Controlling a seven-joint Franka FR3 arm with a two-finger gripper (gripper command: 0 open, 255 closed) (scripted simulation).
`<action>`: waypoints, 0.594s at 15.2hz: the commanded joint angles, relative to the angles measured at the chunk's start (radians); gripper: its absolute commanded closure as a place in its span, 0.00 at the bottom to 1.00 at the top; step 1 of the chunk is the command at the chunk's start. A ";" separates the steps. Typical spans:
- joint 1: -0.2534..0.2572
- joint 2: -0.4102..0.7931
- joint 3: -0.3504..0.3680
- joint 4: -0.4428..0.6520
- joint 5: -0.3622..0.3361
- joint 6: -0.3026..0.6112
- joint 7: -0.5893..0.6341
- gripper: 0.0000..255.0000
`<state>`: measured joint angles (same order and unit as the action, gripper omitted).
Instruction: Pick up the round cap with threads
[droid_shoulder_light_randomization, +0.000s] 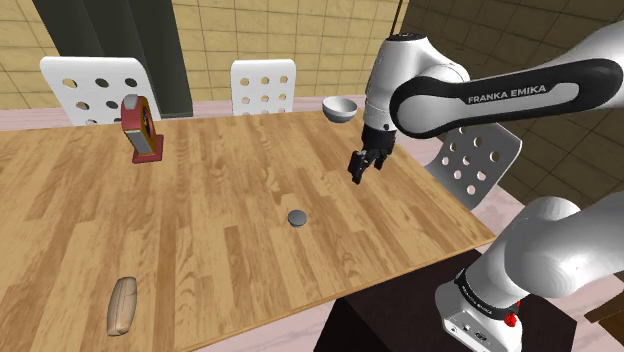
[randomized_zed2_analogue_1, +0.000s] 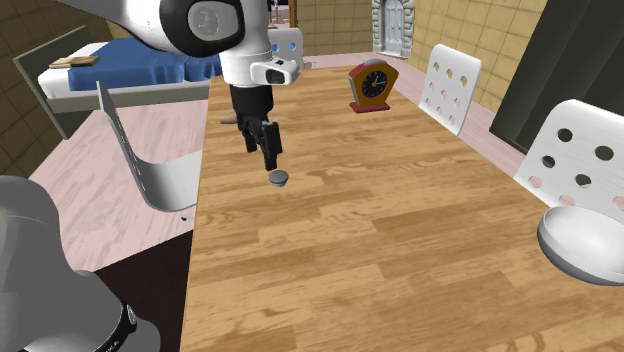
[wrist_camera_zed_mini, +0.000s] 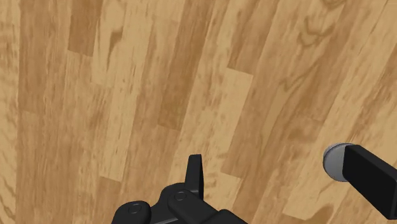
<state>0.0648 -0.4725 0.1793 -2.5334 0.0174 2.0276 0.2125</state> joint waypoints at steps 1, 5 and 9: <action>0.008 0.069 0.029 0.009 0.011 0.065 0.044 0.00; 0.016 0.207 0.074 0.035 0.014 0.183 0.122 0.00; 0.022 0.357 0.114 0.084 -0.008 0.289 0.209 0.00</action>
<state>0.0856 -0.1513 0.2848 -2.4579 0.0156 2.2869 0.3996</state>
